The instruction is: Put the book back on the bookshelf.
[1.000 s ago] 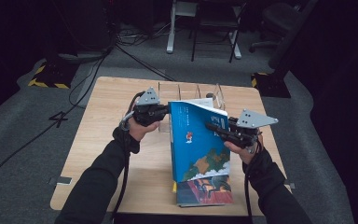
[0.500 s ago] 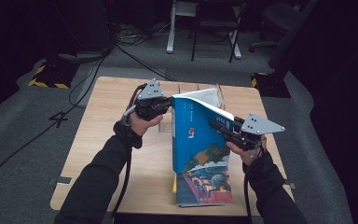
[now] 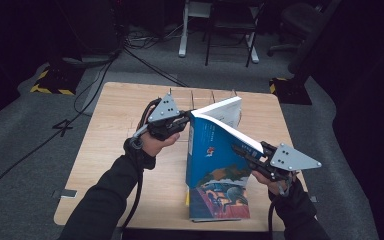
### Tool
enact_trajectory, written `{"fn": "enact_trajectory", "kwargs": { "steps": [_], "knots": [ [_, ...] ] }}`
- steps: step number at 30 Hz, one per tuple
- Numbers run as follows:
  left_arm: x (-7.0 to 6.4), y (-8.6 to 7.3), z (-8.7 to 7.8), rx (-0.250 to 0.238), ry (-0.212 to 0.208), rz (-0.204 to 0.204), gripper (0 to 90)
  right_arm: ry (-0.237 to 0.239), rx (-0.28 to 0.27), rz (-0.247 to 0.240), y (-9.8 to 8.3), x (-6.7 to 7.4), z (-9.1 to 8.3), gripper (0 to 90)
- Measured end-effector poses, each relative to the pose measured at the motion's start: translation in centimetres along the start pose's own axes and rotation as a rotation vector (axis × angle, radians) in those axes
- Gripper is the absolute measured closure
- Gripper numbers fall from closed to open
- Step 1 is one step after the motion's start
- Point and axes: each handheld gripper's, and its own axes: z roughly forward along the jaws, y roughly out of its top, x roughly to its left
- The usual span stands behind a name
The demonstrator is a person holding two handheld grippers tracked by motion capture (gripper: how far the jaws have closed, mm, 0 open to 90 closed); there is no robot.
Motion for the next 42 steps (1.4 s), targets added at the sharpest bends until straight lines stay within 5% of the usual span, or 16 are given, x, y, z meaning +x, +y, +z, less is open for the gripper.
{"fn": "enact_trajectory", "kwargs": {
  "steps": [6, 15, 29, 36, 42],
  "knots": [
    [-1.1, -0.4, -0.7, 0.005, -0.005, 0.028, 80.4, 0.010, -0.014, -0.007, 0.0, 1.0, -1.1, 77.7],
    [-2.2, -2.3, -2.1, 0.004, -0.004, -0.005, 70.4, 0.015, -0.020, -0.010, 0.0, 1.7, -1.8, 77.6],
    [-5.9, -7.6, -4.3, 0.133, -0.004, 0.001, 52.2, 0.011, -0.017, -0.020, 0.1, 2.6, -2.4, 77.5],
    [-8.6, -9.9, -3.5, 0.185, -0.070, -0.051, 33.3, 0.011, -0.023, -0.018, 0.1, 3.1, -2.7, 77.4],
    [-9.9, -10.9, -1.4, 0.177, -0.092, -0.083, 31.2, 0.019, -0.033, -0.002, 0.0, 3.4, -2.9, 77.3]
  ]
}}
